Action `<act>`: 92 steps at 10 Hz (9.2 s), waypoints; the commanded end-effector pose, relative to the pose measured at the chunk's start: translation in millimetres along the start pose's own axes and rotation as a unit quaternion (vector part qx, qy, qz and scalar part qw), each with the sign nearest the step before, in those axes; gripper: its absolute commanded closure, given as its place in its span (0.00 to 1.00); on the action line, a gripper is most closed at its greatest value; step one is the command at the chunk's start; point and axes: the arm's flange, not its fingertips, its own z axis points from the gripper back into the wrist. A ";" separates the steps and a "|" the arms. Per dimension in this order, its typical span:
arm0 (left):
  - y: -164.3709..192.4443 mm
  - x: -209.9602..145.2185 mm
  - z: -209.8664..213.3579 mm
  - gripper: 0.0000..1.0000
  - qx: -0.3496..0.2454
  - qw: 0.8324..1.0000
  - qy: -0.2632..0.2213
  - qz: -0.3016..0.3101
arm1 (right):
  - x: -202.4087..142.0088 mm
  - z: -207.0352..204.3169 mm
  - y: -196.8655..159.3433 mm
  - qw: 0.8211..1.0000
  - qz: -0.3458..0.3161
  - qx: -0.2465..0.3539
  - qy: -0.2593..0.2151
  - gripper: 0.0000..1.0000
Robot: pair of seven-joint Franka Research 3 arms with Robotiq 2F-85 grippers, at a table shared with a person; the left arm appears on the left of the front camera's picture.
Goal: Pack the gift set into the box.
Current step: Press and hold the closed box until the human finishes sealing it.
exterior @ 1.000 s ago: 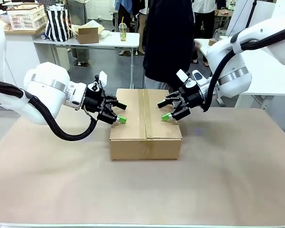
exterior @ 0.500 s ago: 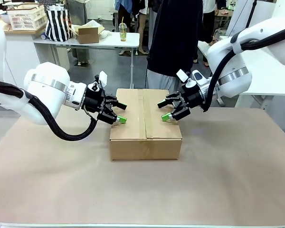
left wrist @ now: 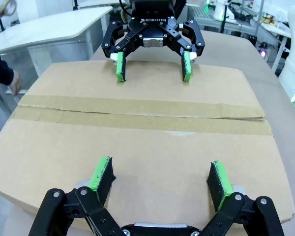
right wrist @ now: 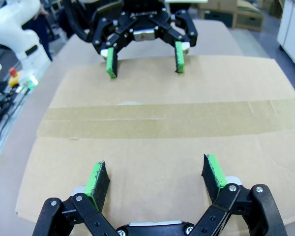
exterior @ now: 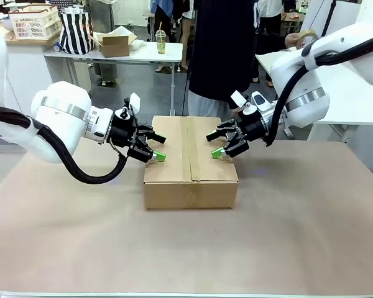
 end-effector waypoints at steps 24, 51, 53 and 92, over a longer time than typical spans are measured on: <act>-1.8 -2.8 0.2 0.00 0.001 1.000 -0.002 0.000 | -3.4 -1.5 1.1 1.000 -0.004 -0.003 0.000 0.00; -1.8 -2.8 0.2 0.00 0.001 1.000 -0.002 0.000 | -3.4 -1.5 1.1 1.000 -0.004 -0.003 0.000 0.00; -1.8 -2.8 0.2 0.00 0.001 1.000 -0.002 0.000 | -3.4 -1.5 1.1 1.000 -0.004 -0.003 0.000 0.00; -1.8 -2.8 0.2 0.00 0.001 1.000 -0.002 0.000 | -3.4 -1.5 1.1 1.000 -0.004 -0.003 0.000 0.00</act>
